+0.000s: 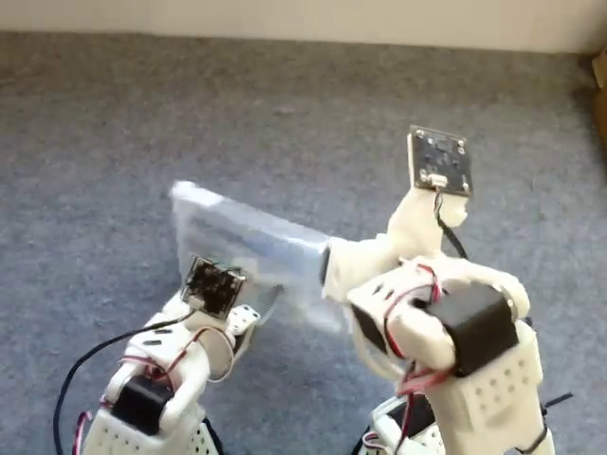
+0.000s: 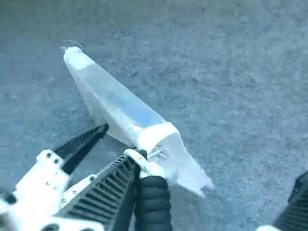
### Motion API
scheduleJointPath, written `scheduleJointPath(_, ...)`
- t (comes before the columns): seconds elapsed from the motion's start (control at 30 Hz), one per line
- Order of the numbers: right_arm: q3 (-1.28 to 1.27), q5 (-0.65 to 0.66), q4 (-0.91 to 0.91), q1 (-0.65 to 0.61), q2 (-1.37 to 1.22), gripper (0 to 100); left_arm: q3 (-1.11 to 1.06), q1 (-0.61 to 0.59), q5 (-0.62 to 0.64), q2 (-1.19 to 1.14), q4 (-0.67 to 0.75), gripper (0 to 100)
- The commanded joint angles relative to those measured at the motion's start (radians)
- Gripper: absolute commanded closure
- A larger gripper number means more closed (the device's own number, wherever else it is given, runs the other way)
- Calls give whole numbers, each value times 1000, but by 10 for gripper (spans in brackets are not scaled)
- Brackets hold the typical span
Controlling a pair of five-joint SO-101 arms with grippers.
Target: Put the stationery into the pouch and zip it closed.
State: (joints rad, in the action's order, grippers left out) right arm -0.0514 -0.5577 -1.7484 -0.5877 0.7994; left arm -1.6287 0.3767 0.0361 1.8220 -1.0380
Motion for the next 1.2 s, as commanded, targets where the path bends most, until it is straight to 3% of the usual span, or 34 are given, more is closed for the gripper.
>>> scheduleJointPath(0.0, 93, -15, -18, -54, 58, 574, -62, 27, -14, -1, -5, 783)
scheduleJointPath(0.17, 10, -8, -16, -53, 68, 574, 147, -77, 86, -1, -69, 778)
scheduleJointPath(0.53, -147, -8, 51, -48, 61, 574, 407, -77, 120, -1, -132, 737)
scheduleJointPath(0.73, -323, -8, 171, 51, 62, 574, 489, -77, 121, -1, -124, 737)
scheduleJointPath(1.0, -407, -6, 173, 53, 68, 574, 274, -70, 164, -2, 157, 738)
scheduleJointPath(1.17, -432, -6, 171, 51, 70, 574, 159, -45, 164, -4, 241, 738)
